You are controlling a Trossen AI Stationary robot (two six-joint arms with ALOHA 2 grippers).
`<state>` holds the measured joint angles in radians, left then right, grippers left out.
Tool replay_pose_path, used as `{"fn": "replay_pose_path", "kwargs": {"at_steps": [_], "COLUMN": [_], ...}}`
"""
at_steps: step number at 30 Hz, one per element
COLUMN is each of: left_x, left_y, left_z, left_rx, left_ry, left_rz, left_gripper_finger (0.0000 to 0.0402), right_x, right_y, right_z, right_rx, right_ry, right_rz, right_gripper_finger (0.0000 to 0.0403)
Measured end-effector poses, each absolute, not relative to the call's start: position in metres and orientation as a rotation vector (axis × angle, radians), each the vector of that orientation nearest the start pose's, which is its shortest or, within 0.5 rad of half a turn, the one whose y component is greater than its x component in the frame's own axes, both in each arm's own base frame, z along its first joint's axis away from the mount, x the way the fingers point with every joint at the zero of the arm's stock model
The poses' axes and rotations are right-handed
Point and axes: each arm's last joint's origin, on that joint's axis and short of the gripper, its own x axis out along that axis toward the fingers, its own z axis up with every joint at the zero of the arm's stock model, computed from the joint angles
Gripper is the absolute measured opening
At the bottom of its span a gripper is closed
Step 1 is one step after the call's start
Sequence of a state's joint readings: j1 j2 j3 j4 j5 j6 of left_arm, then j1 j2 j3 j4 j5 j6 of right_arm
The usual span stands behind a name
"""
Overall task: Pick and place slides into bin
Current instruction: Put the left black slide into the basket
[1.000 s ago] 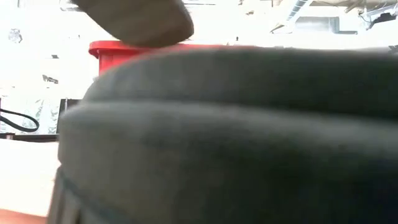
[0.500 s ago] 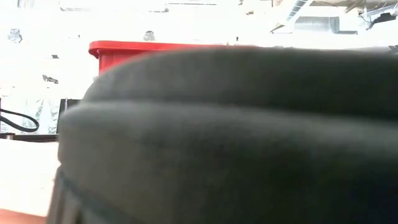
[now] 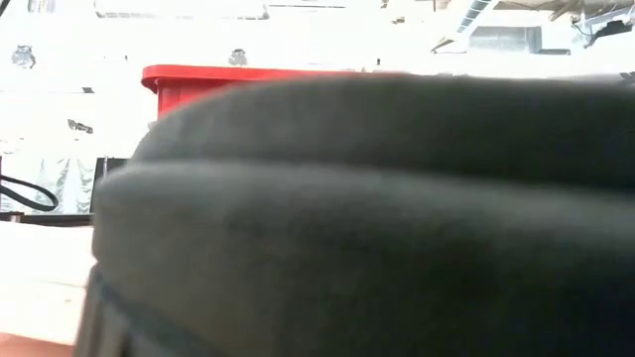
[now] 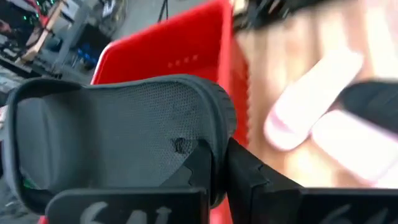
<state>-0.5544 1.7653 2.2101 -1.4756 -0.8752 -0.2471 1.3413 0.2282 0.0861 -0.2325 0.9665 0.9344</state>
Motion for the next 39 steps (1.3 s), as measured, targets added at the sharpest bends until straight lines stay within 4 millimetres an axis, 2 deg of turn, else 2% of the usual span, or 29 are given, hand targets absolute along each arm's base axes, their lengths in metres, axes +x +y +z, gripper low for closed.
{"fn": "replay_pose_path", "kwargs": {"at_steps": [6,10,13,16,21,25,30,39], "left_x": [0.302,0.313,0.316,0.308,0.272,0.258,0.268,0.281], "left_y": [-0.081,-0.037,-0.01,0.012,0.03,0.038,0.049,0.083], "left_z": [0.439,0.43,0.422,0.417,0.414,0.413,0.395,0.347], "left_rx": [0.528,0.491,0.452,0.406,0.35,0.262,0.222,0.221], "left_ry": [0.914,1.029,1.1,1.148,1.163,0.977,0.879,0.991], "left_rz": [0.44,0.446,0.441,0.443,0.443,0.455,0.483,0.495], "left_gripper_finger": [0.0007,0.0007,0.0007,0.0007,0.0007,0.0007,0.0007,0.0007], "right_x": [0.044,0.044,0.044,0.044,0.044,0.044,0.044,0.044], "right_y": [0.084,0.084,0.084,0.084,0.084,0.084,0.084,0.084], "right_z": [0.157,0.157,0.157,0.157,0.157,0.157,0.157,0.157], "right_rx": [0.577,0.578,0.577,0.577,0.577,0.577,0.577,0.578], "right_ry": [0.306,0.306,0.306,0.306,0.306,0.306,0.306,0.306], "right_rz": [0.264,0.264,0.264,0.265,0.264,0.264,0.264,0.264], "right_gripper_finger": [0.006,0.006,0.006,0.006,0.006,0.006,0.006,0.006]}}
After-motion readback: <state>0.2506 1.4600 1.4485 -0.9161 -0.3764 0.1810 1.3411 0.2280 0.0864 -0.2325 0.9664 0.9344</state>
